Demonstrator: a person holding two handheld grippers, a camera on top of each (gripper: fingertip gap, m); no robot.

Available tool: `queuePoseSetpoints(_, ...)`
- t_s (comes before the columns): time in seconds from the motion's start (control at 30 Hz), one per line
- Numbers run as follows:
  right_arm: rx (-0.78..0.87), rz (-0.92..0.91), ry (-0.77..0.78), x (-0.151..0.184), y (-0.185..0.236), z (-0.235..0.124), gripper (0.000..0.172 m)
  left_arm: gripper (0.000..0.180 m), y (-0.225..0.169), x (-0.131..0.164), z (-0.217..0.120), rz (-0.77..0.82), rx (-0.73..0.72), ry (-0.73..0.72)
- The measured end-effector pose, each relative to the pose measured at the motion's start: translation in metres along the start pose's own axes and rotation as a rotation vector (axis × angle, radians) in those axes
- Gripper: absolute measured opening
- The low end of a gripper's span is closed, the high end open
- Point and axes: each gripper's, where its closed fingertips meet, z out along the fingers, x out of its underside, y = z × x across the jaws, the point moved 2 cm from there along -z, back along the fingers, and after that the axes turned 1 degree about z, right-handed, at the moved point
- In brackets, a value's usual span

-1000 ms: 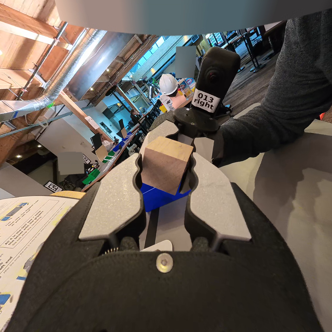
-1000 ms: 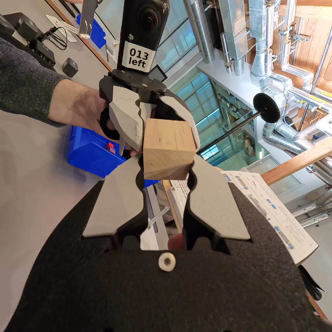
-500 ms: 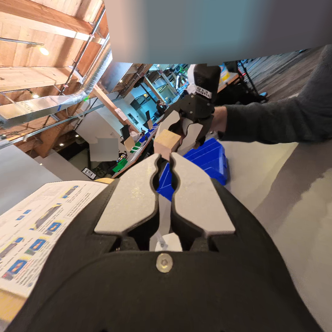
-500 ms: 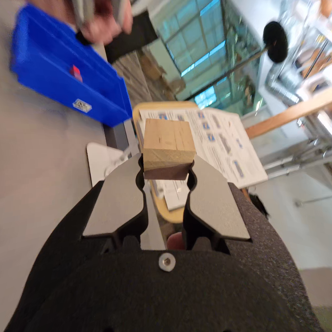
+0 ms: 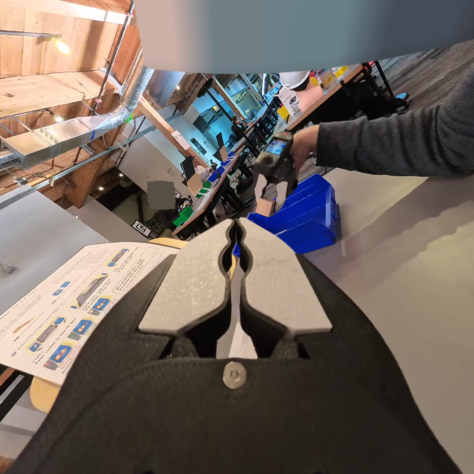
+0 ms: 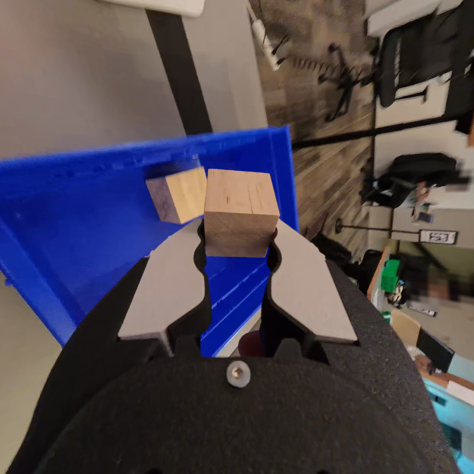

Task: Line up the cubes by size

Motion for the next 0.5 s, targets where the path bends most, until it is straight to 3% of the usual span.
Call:
queuePoseSetpoints(0.03,-0.012,0.010,0.036,0.011,0.000,0.005,0.045,0.000,-0.001,0.001,0.001,0.000,0.002,0.002)
queuePoseSetpoints(0.23,-0.113,0.012,0.212,0.054,0.014,0.029,0.045,0.000,-0.005,0.005,0.003,0.014,0.024,0.028)
queuePoseSetpoints(0.5,-0.202,-0.073,0.295,0.067,0.032,0.055,0.045,0.000,-0.007,0.012,0.007,0.009,0.041,0.047)
